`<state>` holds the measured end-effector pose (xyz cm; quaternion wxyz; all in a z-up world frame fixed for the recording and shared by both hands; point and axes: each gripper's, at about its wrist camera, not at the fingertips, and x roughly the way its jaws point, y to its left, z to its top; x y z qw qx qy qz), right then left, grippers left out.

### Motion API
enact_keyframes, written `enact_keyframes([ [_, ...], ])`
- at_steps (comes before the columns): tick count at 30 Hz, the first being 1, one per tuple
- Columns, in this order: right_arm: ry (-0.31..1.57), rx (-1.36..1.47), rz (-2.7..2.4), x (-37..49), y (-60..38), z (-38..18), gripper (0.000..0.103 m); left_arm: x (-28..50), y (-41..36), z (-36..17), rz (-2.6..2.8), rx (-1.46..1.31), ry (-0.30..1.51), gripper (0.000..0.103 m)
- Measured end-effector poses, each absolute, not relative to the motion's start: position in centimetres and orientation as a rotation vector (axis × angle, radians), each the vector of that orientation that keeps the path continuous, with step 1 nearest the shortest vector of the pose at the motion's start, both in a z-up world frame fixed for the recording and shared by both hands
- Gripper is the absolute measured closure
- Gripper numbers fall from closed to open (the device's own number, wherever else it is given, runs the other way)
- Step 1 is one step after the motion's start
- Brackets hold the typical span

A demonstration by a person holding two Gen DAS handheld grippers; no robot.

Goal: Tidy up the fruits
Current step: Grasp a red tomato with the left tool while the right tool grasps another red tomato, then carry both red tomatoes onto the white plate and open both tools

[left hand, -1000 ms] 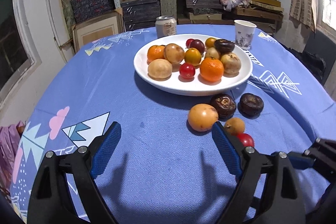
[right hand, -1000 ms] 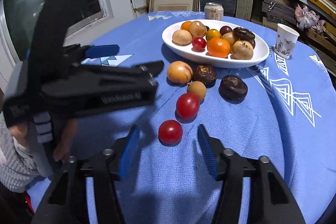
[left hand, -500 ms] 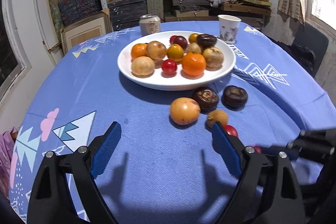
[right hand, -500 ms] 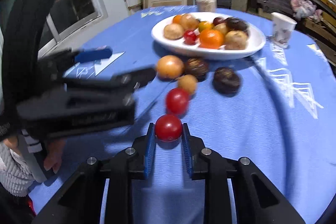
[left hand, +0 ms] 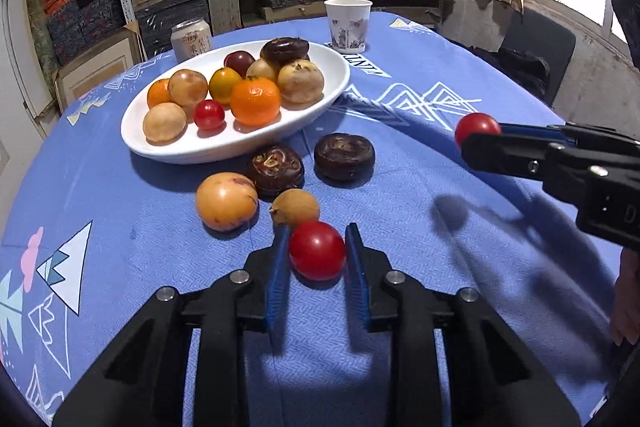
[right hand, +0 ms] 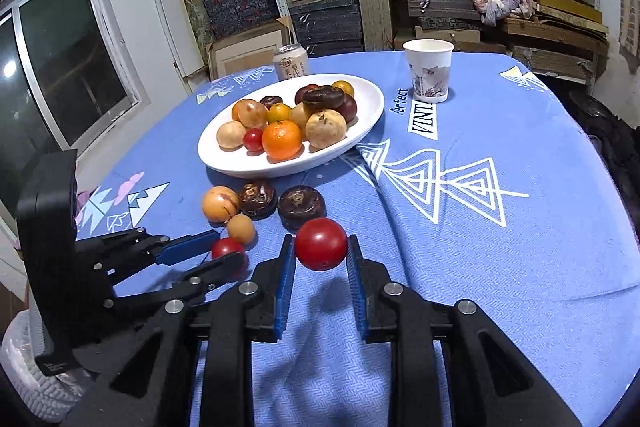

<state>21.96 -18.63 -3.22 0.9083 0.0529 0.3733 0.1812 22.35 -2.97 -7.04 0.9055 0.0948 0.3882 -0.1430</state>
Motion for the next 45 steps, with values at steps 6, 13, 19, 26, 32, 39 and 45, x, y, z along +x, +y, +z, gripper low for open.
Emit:
enact_keyframes([
  [6, 0.770, 0.113, 0.381, 21.8, -18.6, -3.0, 0.077, 22.4, -3.1, -7.2, -0.319, 0.180, 0.807, 0.075],
  [13, 0.772, 0.122, 0.382, 21.8, -18.7, -3.1, 0.077, 22.3, -2.5, -7.0, -0.375, 0.126, 0.836, 0.075],
  [19, 0.770, 0.132, 0.384, 21.9, -19.0, -3.1, 0.077, 21.9, -3.2, -7.3, -0.381, 0.172, 0.840, 0.074],
  [26, 0.766, 0.135, 0.386, 21.9, -19.1, -3.0, 0.077, 22.1, -3.5, -7.9, -0.366, 0.196, 0.858, 0.072],
  [32, 0.769, 0.138, 0.384, 22.0, -19.1, -3.1, 0.077, 21.4, -3.4, -7.1, -0.313, 0.224, 0.784, 0.073],
  [39, 0.762, 0.157, 0.394, 22.2, -19.0, -2.9, 0.077, 21.1, 0.2, -2.3, -0.155, 0.141, 0.646, 0.073],
  [45, 0.622, 0.164, 0.446, 23.2, -18.8, 5.3, 0.077, 22.6, 4.4, 5.9, -0.044, 0.102, 0.546, 0.073],
])
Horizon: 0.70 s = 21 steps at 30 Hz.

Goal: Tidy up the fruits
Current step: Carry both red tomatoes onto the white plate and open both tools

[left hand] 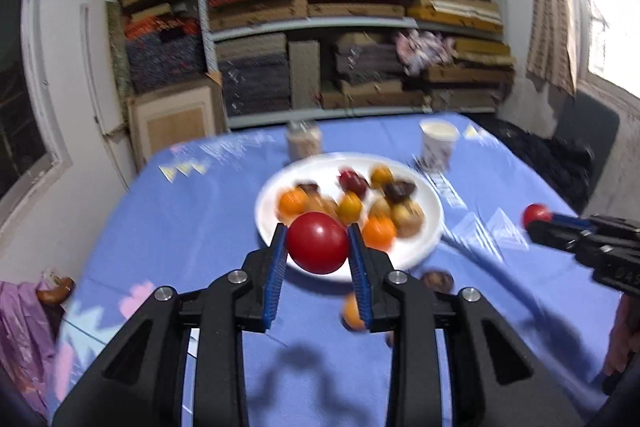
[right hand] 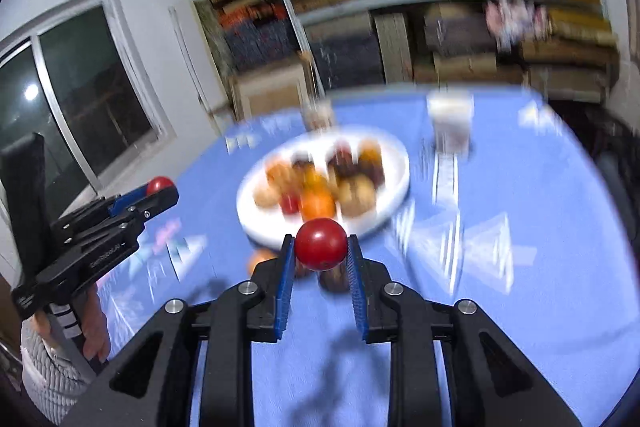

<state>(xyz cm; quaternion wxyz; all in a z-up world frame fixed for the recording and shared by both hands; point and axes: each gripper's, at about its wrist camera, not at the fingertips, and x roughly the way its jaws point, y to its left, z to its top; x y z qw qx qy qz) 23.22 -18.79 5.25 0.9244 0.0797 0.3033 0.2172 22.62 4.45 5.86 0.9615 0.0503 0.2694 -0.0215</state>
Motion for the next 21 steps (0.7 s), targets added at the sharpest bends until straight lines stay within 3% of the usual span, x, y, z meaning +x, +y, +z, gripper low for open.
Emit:
enact_keyframes([
  [4, 0.488, 0.143, 0.438, 24.6, -18.1, 11.8, 0.075, 24.4, 5.8, 10.8, 0.002, 0.079, 0.473, 0.073],
  [8, 0.458, 0.137, 0.467, 27.0, -16.3, 13.4, 0.075, 27.6, 5.3, 12.1, 0.015, 0.064, 0.460, 0.073],
  [16, 0.733, -0.020, 0.481, 32.4, -10.4, 2.7, 0.075, 32.5, 5.0, 2.5, -0.033, 0.010, 0.660, 0.073],
  [21, 0.820, -0.087, 0.453, 33.0, -8.8, -0.8, 0.075, 33.7, 5.9, -1.9, -0.070, -0.040, 0.770, 0.073],
])
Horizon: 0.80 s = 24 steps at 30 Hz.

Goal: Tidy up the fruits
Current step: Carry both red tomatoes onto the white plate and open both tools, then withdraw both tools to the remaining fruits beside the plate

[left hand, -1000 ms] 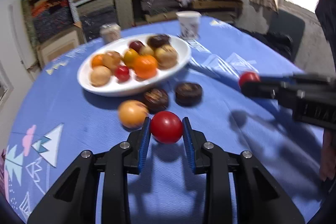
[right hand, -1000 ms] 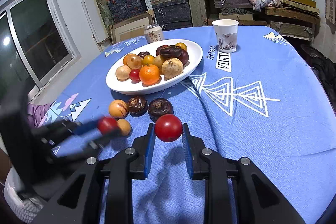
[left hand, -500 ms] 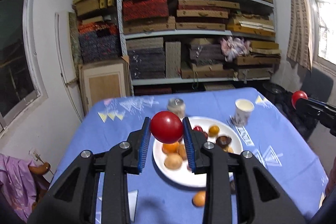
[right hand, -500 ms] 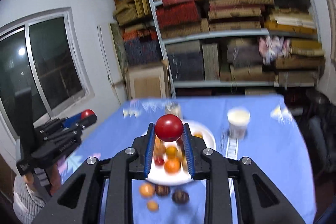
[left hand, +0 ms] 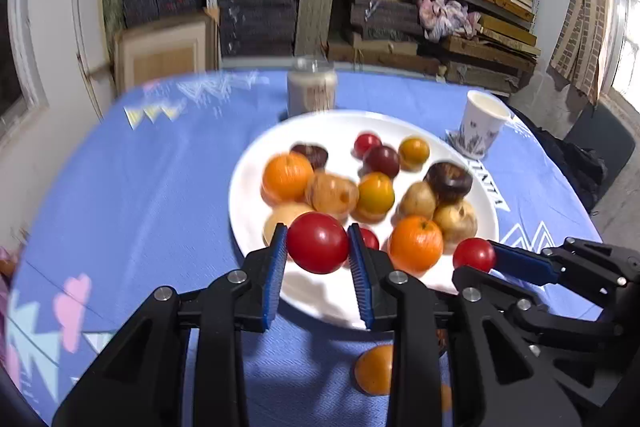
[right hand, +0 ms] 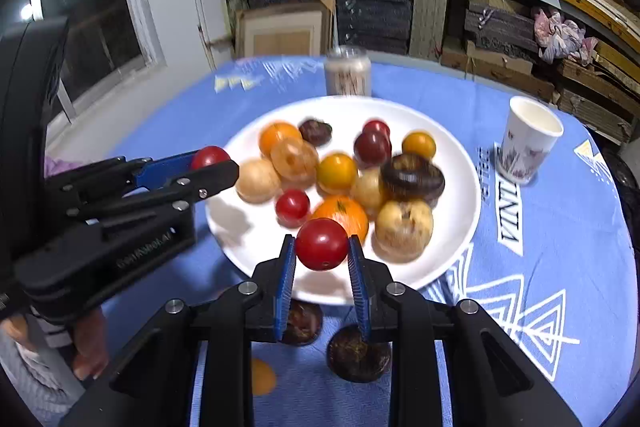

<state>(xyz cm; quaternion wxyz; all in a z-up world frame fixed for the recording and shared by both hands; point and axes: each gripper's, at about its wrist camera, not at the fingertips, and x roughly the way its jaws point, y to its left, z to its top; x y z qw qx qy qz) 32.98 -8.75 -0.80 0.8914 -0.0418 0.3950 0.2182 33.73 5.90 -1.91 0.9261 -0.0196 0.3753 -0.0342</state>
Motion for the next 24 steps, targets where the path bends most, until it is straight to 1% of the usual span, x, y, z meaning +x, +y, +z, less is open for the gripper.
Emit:
enact_keyframes([
  [5, 0.848, -0.086, 0.441, 33.3, -8.5, -2.3, 0.075, 34.4, 5.4, -3.8, -0.091, -0.025, 0.808, 0.073],
  [14, 0.852, -0.065, 0.432, 34.1, -9.0, -3.3, 0.074, 34.7, 3.7, -5.1, -0.093, 0.039, 0.817, 0.073],
  [16, 0.854, -0.066, 0.430, 34.1, -9.0, -3.4, 0.071, 34.8, 3.7, -5.3, -0.088, 0.041, 0.820, 0.073],
  [17, 0.851, -0.066, 0.426, 34.1, -9.1, -3.4, 0.069, 34.8, 3.6, -5.3, -0.079, 0.045, 0.817, 0.071],
  [18, 0.845, -0.066, 0.419, 34.2, -9.2, -3.4, 0.068, 34.9, 3.7, -5.2, -0.067, 0.047, 0.809, 0.063],
  [19, 0.841, -0.063, 0.412, 34.2, -9.3, -3.4, 0.065, 34.8, 3.8, -5.2, -0.053, 0.047, 0.802, 0.058],
  [20, 0.840, -0.058, 0.410, 34.3, -9.4, -3.3, 0.062, 34.8, 4.1, -5.1, -0.039, 0.039, 0.793, 0.050],
  [21, 0.838, -0.049, 0.410, 34.4, -9.6, -3.2, 0.060, 34.8, 4.3, -5.1, -0.036, 0.030, 0.789, 0.047],
  [22, 0.835, -0.046, 0.408, 34.4, -9.7, -3.2, 0.057, 34.9, 4.5, -5.0, -0.040, 0.021, 0.789, 0.047],
  [24, 0.827, -0.049, 0.405, 34.3, -9.8, -3.0, 0.055, 34.8, 4.6, -4.9, -0.039, 0.018, 0.786, 0.047],
])
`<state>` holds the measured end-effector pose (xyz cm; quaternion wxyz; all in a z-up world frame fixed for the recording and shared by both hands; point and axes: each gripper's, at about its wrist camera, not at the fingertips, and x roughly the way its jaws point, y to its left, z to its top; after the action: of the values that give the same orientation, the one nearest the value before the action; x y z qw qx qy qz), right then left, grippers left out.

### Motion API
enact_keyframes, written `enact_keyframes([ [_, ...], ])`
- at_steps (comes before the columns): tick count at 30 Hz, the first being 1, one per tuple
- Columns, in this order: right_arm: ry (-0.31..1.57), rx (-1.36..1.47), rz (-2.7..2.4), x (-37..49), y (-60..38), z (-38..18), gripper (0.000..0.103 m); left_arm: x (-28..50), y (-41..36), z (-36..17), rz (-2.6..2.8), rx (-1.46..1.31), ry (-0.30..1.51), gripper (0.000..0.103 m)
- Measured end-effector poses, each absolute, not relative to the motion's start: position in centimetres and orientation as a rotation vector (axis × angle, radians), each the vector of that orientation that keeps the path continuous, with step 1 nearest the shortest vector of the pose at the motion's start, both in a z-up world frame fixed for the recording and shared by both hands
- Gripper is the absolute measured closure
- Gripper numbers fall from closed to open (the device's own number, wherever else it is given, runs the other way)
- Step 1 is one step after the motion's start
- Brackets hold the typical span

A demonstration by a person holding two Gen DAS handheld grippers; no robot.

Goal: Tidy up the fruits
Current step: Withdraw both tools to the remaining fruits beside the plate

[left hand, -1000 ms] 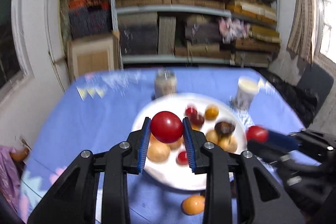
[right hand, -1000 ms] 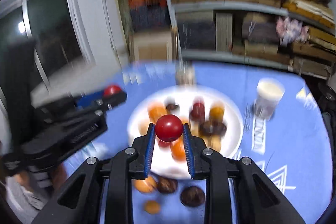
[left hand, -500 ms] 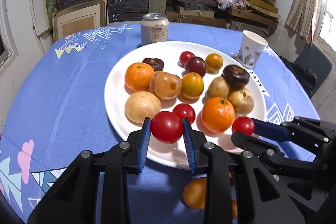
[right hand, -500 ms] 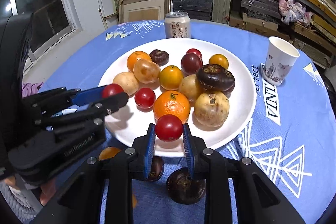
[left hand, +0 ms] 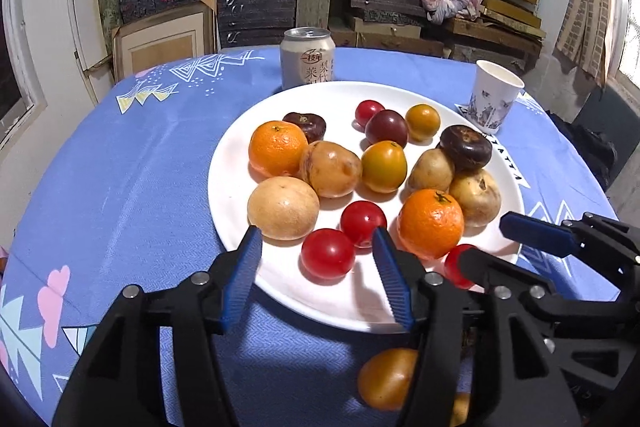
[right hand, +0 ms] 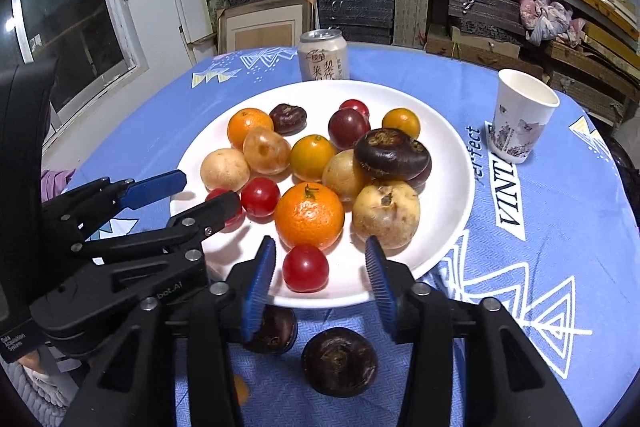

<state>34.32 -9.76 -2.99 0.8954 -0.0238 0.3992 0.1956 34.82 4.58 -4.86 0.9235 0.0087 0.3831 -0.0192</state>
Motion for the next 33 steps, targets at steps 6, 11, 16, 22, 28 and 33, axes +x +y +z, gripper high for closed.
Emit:
enact_keyframes([
  [6, 0.808, -0.056, 0.412, 33.8, -9.7, -2.0, 0.053, 34.1, 5.0, -4.0, -0.014, 0.016, 0.741, 0.034],
  [11, 0.753, -0.026, 0.424, 31.9, -10.4, -0.1, 0.046, 32.3, 4.9, -2.7, 0.009, 0.042, 0.690, 0.034],
  [16, 0.702, 0.001, 0.438, 28.2, -11.5, 1.1, 0.042, 29.2, 4.3, -2.0, 0.021, 0.065, 0.653, 0.029],
  [22, 0.691, 0.042, 0.433, 24.1, -13.5, -0.1, 0.036, 25.2, 3.5, -1.9, 0.033, 0.095, 0.625, 0.023],
  [28, 0.731, 0.081, 0.416, 22.5, -15.1, -2.0, 0.035, 22.9, 2.6, -2.7, 0.037, 0.121, 0.637, 0.022],
  [33, 0.718, 0.080, 0.422, 21.9, -15.0, -2.1, 0.031, 23.0, 2.5, -3.5, 0.050, 0.146, 0.656, 0.022],
])
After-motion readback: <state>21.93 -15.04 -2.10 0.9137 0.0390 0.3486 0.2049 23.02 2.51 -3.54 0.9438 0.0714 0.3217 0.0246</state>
